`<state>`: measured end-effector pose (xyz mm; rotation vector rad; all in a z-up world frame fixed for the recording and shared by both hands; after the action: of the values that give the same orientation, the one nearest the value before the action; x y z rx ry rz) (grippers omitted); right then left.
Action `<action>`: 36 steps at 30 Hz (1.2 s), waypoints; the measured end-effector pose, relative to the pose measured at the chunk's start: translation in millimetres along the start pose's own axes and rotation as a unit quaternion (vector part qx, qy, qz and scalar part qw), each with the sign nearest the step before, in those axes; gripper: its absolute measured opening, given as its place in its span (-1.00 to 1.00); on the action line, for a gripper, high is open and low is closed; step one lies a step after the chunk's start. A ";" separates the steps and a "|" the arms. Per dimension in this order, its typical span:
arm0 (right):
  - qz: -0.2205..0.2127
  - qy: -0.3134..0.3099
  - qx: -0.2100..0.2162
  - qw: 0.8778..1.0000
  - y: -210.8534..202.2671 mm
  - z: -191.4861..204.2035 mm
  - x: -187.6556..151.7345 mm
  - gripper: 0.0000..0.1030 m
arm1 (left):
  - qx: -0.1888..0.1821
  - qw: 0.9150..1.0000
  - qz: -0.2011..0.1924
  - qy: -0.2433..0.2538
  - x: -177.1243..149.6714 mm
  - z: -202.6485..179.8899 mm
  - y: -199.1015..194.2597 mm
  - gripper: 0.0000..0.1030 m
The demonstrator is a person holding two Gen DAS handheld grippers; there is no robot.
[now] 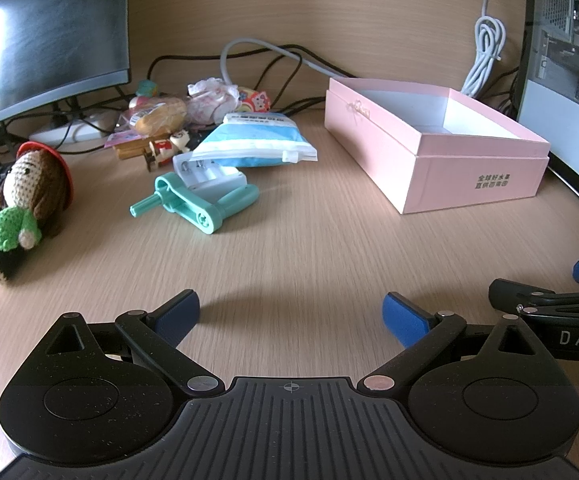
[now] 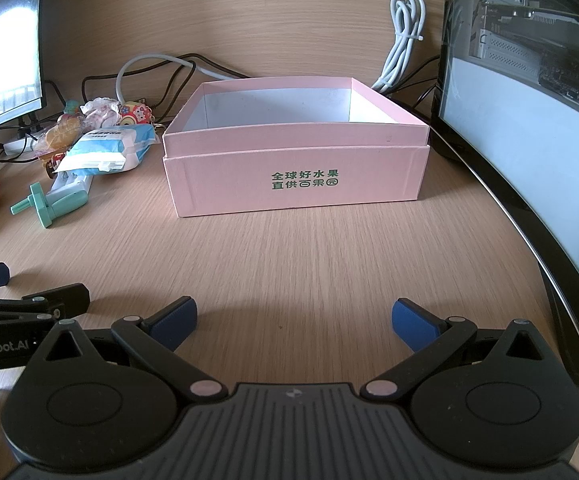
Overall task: Organize objects
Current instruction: 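Grasp the crocheted doll with the left tool while the right tool grasps the blue wet-wipe packet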
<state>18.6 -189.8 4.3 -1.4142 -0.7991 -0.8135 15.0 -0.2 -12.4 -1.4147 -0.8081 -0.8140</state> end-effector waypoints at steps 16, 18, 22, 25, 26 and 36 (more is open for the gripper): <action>0.039 -0.007 0.013 0.999 -0.1 -1.8 4.2 1.00 | 0.067 0.993 -0.100 -0.017 53.1 102.3 -51.3 0.47; 0.042 -0.006 0.013 0.999 0.4 -2.0 4.7 1.00 | 0.112 0.989 -0.095 -0.016 65.2 145.2 -44.2 0.47; 0.056 -0.001 0.003 0.998 2.6 -0.5 7.9 1.00 | 0.119 0.992 -0.012 -0.051 72.5 206.4 -4.1 0.45; 0.071 0.007 -0.009 0.997 4.7 2.1 10.8 1.00 | 0.099 0.994 0.004 -0.034 69.4 217.2 17.6 0.45; 0.076 0.010 -0.013 0.997 5.1 3.7 11.7 1.00 | 0.087 0.996 0.002 -0.030 70.5 216.8 21.4 0.46; 0.035 -0.040 0.019 0.998 -18.7 76.3 72.2 1.00 | -0.006 0.999 0.038 -0.033 60.8 198.2 61.3 0.48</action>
<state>39.9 -114.0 76.3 -1.4402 -0.8181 -0.6887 99.2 197.6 9.4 -1.4808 -0.7951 -0.7182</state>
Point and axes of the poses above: each gripper's, at about its wrist camera, not at the fingertips, and y roughly the way its jaws point, z to its left, x to its top, the point moved 2 cm from there along y, roughly the way its jaws point, and after that the axes turned 9 degrees about -z, right-handed, at the moved point
